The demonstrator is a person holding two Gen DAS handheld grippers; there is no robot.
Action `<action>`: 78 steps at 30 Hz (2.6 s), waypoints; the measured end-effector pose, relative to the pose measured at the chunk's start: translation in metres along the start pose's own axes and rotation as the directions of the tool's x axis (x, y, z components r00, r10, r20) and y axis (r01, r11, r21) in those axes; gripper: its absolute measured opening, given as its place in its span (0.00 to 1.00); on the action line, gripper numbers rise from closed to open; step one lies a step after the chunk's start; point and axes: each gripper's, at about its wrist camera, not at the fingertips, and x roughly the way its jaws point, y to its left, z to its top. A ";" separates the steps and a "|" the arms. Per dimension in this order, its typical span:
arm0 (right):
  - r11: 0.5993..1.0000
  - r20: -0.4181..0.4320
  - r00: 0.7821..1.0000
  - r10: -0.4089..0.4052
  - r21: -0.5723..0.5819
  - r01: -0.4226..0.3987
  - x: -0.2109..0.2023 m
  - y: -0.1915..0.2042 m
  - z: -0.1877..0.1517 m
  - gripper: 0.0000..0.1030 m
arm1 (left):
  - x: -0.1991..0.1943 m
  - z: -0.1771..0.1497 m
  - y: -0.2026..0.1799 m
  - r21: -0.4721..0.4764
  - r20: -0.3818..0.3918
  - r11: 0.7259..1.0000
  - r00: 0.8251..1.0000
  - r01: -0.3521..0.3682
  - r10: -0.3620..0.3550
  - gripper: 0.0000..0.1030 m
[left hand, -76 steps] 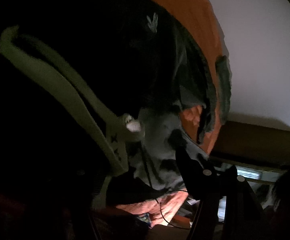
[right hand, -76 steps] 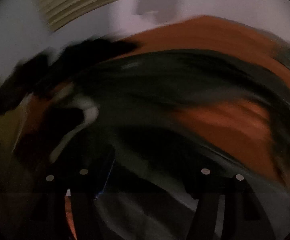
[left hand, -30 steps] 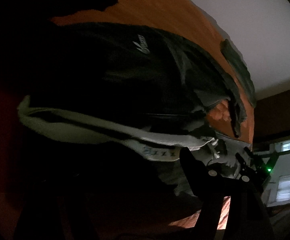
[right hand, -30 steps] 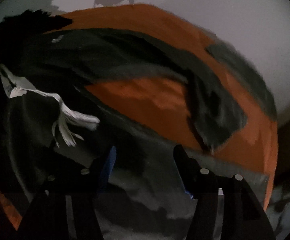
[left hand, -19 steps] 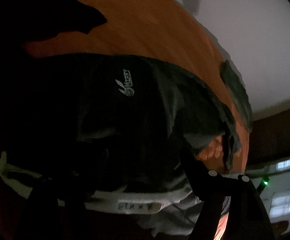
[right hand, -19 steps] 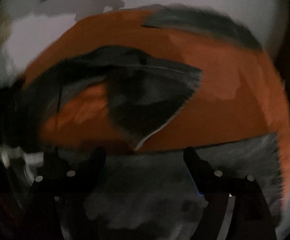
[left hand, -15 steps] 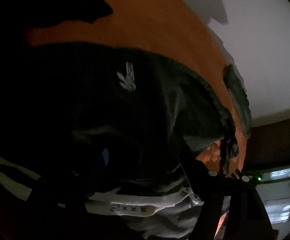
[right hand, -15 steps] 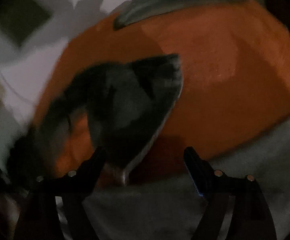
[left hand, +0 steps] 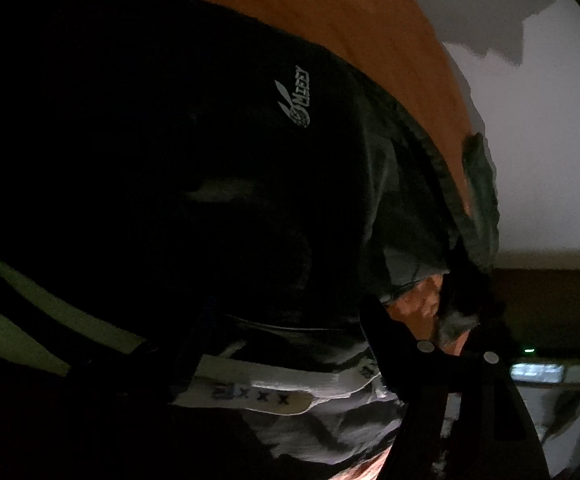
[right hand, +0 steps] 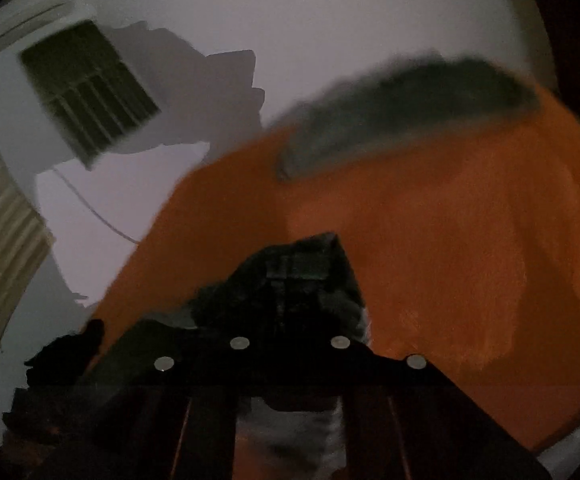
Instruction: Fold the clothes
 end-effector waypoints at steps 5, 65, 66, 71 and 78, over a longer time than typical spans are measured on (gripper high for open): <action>0.978 0.086 0.992 -0.091 -0.180 0.106 -0.037 0.062 0.050 0.07 | -0.016 0.003 0.000 0.063 0.041 0.997 0.998 -0.040 0.037 0.72; 0.890 -0.209 0.949 -0.236 0.345 0.298 0.202 -0.087 0.063 0.35 | -0.078 -0.027 0.085 -0.086 0.082 0.994 0.994 -0.069 0.076 0.72; 0.892 -0.208 0.948 -0.242 0.337 0.301 0.204 -0.085 0.063 0.35 | -0.078 -0.027 0.085 -0.086 0.082 0.994 0.994 -0.070 0.077 0.72; 0.875 -0.240 0.906 -0.349 0.262 0.407 0.208 -0.080 0.063 0.07 | -0.079 -0.029 0.087 -0.090 0.077 0.994 0.994 -0.069 0.076 0.72; 0.794 -0.241 0.877 -0.417 0.373 0.480 0.199 -0.091 0.055 0.57 | -0.084 -0.029 0.096 -0.118 0.079 0.991 0.994 -0.066 0.076 0.72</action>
